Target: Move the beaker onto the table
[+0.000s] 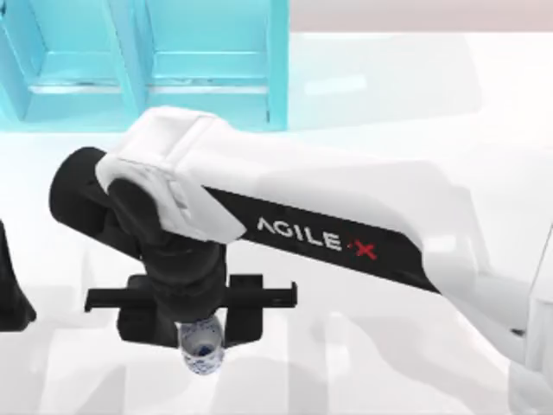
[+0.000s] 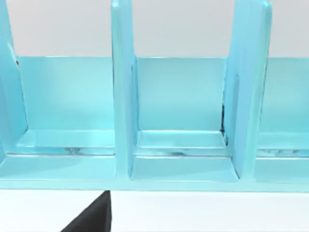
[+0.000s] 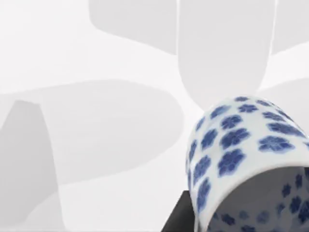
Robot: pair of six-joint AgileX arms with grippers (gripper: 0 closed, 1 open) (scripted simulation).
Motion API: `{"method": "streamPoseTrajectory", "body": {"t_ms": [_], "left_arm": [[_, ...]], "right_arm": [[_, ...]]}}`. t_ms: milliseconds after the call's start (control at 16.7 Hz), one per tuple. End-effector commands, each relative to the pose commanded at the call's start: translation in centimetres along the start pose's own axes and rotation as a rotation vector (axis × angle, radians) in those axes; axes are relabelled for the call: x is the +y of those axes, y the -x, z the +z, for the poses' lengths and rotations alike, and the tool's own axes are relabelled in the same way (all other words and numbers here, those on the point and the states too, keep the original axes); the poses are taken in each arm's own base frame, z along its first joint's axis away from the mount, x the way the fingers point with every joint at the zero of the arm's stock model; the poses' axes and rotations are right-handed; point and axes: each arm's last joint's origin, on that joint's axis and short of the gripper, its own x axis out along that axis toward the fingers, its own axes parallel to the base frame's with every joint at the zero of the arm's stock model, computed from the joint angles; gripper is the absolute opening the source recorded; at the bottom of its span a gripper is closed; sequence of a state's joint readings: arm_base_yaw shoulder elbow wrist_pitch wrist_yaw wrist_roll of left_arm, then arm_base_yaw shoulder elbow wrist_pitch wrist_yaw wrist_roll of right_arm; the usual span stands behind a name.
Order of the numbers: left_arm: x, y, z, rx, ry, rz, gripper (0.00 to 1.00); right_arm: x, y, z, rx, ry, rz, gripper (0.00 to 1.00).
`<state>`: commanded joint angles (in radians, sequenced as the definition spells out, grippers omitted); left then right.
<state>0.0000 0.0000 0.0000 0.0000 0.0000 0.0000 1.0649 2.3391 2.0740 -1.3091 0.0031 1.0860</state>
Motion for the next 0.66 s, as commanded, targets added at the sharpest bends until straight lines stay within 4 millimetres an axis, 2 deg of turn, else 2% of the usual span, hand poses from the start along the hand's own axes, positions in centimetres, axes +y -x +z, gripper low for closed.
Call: {"method": "streamPoseTrajectory", "body": {"t_ms": [300,660], "left_arm": [[0.0,0.0,0.0,0.0,0.0,0.0,1.0],[0.0,0.0,0.0,0.0,0.0,0.0,1.0]], "right_arm": [[0.0,0.0,0.0,0.0,0.0,0.0,0.98],[0.0,0.0,0.0,0.0,0.0,0.0,1.0]]}}
